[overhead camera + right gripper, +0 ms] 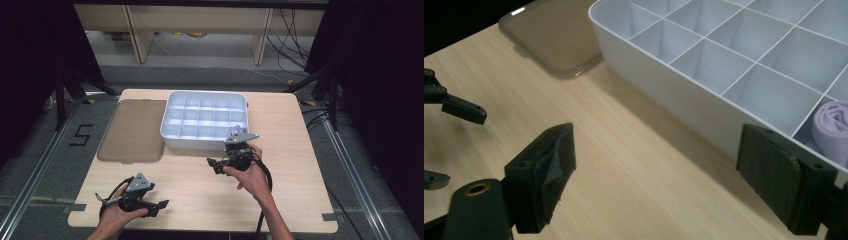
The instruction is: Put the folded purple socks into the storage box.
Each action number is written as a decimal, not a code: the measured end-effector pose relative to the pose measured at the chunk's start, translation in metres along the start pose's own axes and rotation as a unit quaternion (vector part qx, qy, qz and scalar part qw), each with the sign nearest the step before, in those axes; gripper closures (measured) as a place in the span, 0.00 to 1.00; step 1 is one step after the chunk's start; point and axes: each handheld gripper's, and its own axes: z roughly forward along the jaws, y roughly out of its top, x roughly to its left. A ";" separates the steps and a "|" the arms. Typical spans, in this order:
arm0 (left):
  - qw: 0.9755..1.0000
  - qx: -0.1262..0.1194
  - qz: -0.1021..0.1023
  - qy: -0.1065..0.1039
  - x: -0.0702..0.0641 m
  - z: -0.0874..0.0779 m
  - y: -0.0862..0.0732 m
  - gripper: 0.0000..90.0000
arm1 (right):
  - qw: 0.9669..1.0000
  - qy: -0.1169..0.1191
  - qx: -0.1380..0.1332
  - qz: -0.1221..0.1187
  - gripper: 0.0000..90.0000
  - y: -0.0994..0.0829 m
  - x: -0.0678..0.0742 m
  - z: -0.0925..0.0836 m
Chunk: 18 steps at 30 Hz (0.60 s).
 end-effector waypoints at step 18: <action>1.000 0.000 -0.001 -0.002 -0.001 0.001 0.000 0.21 | 0.999 0.007 0.018 -0.032 0.19 -0.011 0.013 0.001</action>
